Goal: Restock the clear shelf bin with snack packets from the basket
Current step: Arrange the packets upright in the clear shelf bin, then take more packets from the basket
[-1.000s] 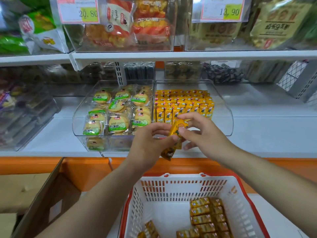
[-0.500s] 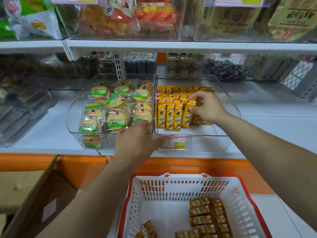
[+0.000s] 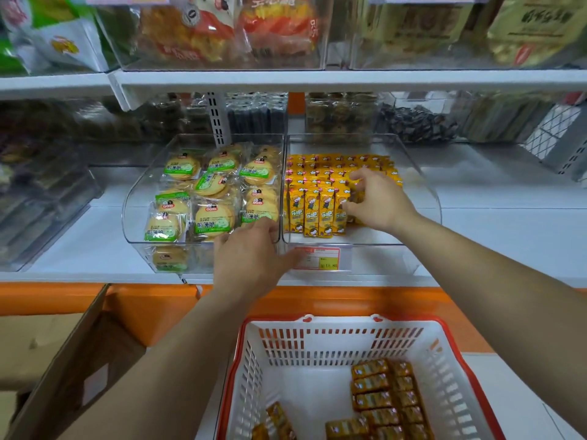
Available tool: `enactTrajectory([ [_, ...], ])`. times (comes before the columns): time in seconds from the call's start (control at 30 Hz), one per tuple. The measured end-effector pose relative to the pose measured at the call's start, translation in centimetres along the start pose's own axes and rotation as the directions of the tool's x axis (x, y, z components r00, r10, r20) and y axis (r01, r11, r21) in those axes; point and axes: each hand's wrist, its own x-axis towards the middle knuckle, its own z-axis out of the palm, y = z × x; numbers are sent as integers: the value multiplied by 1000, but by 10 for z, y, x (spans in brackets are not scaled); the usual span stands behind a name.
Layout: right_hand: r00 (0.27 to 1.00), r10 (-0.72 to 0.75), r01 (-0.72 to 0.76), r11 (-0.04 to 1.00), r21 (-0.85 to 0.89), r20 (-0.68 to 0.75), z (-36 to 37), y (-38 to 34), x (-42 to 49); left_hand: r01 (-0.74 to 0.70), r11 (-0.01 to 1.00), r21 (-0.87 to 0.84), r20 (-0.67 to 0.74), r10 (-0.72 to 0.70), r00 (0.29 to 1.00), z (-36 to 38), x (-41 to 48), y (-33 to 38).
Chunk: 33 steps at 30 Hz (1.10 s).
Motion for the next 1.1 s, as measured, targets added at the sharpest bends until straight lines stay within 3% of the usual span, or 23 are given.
enactTrajectory([
  [0.17,993,-110,113,991,70,-44,-40,-13,-52,-113,983,-142,-134,94,986,-21,-16,11],
  [0.23,986,-164,167,977,134,-33,-50,-19,-84,-183,969,-166,-115,165,980,-24,-29,14],
  [0.37,967,-183,142,963,227,174,-44,-7,-147,-205,967,-150,176,230,957,0,-69,8],
  [0.5,926,-69,7,986,167,370,-1,31,-185,-262,964,34,476,215,853,47,-96,1],
  [0.67,858,157,-247,961,125,490,73,94,-220,-105,994,38,600,61,798,128,-122,-16],
  [0.8,794,244,-368,922,121,557,133,138,-244,28,998,49,708,-55,704,197,-147,-43],
  [0.9,812,266,-346,936,63,520,168,163,-252,135,991,14,762,-98,640,239,-157,-57],
  [1.1,792,394,-421,906,-52,467,209,186,-263,200,975,-99,774,-51,631,311,-158,-60],
])
